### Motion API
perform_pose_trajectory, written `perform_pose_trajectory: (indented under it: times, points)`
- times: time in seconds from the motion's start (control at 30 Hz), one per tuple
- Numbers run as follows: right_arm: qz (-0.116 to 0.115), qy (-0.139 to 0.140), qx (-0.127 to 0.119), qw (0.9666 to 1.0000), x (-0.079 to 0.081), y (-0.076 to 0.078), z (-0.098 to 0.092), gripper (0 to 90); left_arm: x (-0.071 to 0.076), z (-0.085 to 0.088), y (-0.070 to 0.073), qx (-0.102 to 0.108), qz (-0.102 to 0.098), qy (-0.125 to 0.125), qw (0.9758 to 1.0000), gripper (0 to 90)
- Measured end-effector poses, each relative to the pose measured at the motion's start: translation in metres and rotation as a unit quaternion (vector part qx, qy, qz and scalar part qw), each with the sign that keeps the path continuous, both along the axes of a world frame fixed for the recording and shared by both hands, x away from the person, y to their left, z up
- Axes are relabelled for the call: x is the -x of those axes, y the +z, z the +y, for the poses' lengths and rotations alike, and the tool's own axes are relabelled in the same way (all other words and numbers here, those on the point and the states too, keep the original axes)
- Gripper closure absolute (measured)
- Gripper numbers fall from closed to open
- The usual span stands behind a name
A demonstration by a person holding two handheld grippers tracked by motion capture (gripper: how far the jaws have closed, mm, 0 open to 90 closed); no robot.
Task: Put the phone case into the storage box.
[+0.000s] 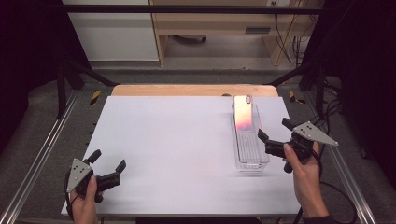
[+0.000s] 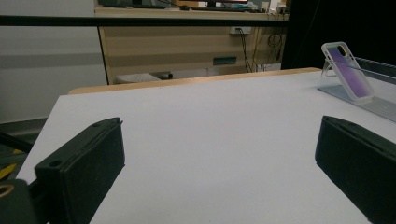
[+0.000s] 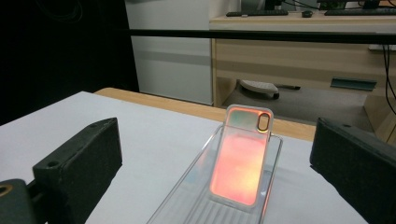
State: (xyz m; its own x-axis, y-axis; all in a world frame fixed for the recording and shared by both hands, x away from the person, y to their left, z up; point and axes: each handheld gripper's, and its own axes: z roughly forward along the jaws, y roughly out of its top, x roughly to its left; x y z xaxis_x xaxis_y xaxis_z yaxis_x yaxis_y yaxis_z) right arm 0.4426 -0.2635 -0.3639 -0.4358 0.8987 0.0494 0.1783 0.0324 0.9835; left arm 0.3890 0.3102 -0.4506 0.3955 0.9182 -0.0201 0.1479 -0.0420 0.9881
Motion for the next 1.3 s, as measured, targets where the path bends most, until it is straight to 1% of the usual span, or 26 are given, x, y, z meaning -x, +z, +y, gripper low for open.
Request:
perform_pose_trajectory:
  times: [0.4, 0.73, 1.3]
  points:
    - [0.002, -0.009, -0.005, 0.9999, 0.006, -0.003, -0.013, 2.3, 0.000, 0.002, 0.000, 0.002, 0.000, 0.003, 1.0000, 1.0]
    - [0.005, -0.021, 0.000, 0.9998, 0.011, -0.010, -0.024, 2.0, 0.000, 0.003, 0.000, 0.002, -0.001, 0.002, 1.0000, 1.0]
    - [0.017, -0.035, -0.007, 0.9992, 0.020, -0.021, -0.043, 2.1, 0.001, 0.005, 0.000, 0.010, -0.001, 0.002, 1.0000, 1.0]
